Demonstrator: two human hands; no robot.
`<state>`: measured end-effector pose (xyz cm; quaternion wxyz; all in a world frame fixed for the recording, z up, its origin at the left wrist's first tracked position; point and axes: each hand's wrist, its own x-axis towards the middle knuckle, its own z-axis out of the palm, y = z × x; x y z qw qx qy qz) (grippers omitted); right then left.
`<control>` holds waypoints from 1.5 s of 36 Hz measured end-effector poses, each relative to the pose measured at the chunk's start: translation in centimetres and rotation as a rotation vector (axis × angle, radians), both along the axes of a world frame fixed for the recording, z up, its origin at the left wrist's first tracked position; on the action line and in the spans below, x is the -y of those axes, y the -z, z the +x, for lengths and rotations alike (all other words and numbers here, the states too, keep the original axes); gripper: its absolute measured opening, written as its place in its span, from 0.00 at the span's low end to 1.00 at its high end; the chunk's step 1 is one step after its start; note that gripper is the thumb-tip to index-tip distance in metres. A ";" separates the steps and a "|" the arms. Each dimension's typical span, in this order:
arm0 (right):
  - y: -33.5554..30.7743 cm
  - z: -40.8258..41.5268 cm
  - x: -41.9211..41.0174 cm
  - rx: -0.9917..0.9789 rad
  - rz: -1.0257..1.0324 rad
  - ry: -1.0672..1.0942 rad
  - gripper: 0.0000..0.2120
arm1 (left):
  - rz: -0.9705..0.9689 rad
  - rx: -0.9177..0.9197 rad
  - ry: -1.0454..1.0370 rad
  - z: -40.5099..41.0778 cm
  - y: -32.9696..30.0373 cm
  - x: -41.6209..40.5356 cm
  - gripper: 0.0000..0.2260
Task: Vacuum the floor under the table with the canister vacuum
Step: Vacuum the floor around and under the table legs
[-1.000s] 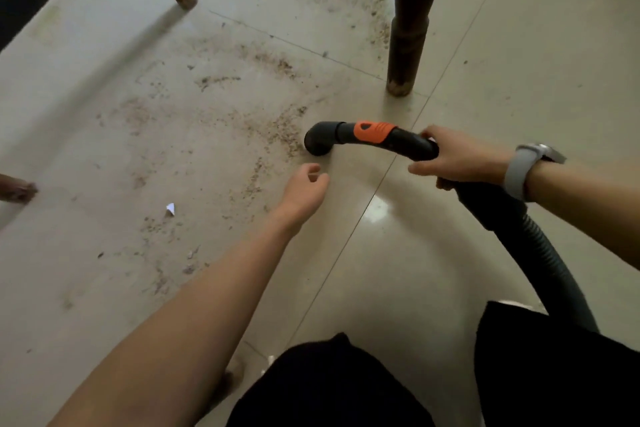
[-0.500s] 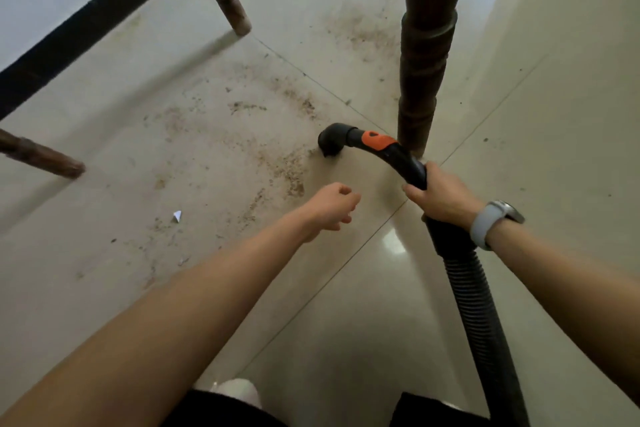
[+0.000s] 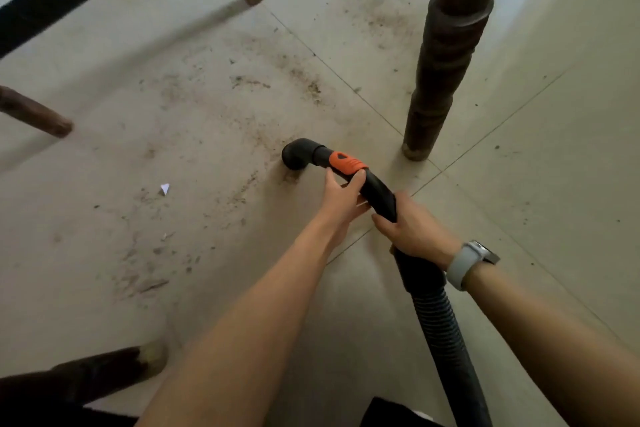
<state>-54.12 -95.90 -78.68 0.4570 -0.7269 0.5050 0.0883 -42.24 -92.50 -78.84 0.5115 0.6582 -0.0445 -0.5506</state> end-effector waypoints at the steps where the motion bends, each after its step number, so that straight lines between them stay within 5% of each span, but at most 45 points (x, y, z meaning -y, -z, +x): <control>1: 0.1 0.0 -0.4 0.002 -0.002 -0.006 0.16 | -0.002 0.008 -0.006 -0.2 0.1 -0.1 0.34; 17: 0.0 -3.5 -5.5 -0.018 0.034 0.005 0.12 | 0.056 0.057 0.026 -4.3 0.9 -4.1 0.40; 33: -1.2 3.5 -9.3 0.018 0.106 -0.316 0.10 | 0.128 0.063 -0.352 2.0 2.7 -11.0 0.38; 43: -1.9 10.2 -6.5 -0.010 -0.043 -0.410 0.15 | 0.109 0.085 -0.508 7.7 1.6 -8.0 0.34; 49: -3.0 14.4 -5.6 -0.024 -0.127 -0.500 0.14 | 0.048 0.048 -0.547 11.4 0.8 -8.0 0.22; 54: -3.9 16.9 -6.6 0.000 -0.151 -0.588 0.12 | 0.029 0.053 -0.640 13.4 0.6 -9.6 0.24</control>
